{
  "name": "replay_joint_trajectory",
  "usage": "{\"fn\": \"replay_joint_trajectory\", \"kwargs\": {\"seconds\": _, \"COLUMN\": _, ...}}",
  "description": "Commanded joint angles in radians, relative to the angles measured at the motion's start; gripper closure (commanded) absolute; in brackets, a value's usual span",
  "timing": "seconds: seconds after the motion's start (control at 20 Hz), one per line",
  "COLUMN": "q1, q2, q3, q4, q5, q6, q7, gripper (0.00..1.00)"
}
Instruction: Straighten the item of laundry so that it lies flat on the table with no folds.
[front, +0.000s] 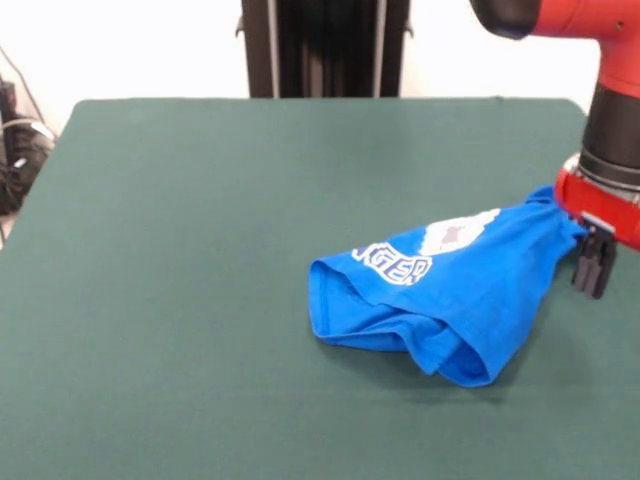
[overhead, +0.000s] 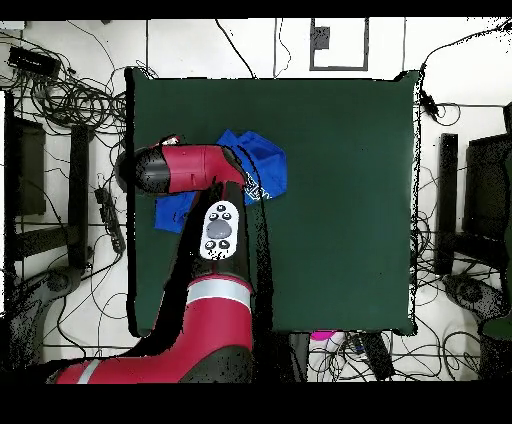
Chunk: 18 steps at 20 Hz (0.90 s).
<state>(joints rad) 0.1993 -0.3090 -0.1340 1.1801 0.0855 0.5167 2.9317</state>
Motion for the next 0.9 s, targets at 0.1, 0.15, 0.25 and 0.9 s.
{"fn": "replay_joint_trajectory", "kwargs": {"seconds": 0.1, "q1": 0.03, "q2": 0.111, "q3": -0.108, "q4": -0.131, "q5": -0.037, "q6": 0.131, "q7": 0.087, "gripper": 1.0}}
{"fn": "replay_joint_trajectory", "kwargs": {"seconds": 0.15, "q1": 0.027, "q2": 0.108, "q3": -0.103, "q4": -0.129, "q5": -0.031, "q6": 0.14, "q7": 0.08, "gripper": 1.0}}
{"fn": "replay_joint_trajectory", "kwargs": {"seconds": 0.25, "q1": 0.016, "q2": 0.113, "q3": -0.089, "q4": -0.131, "q5": -0.019, "q6": 0.148, "q7": 0.064, "gripper": 1.0}}
{"fn": "replay_joint_trajectory", "kwargs": {"seconds": 0.9, "q1": -0.01, "q2": 0.003, "q3": -0.045, "q4": -0.036, "q5": 0.038, "q6": 0.439, "q7": 0.027, "gripper": 1.0}}
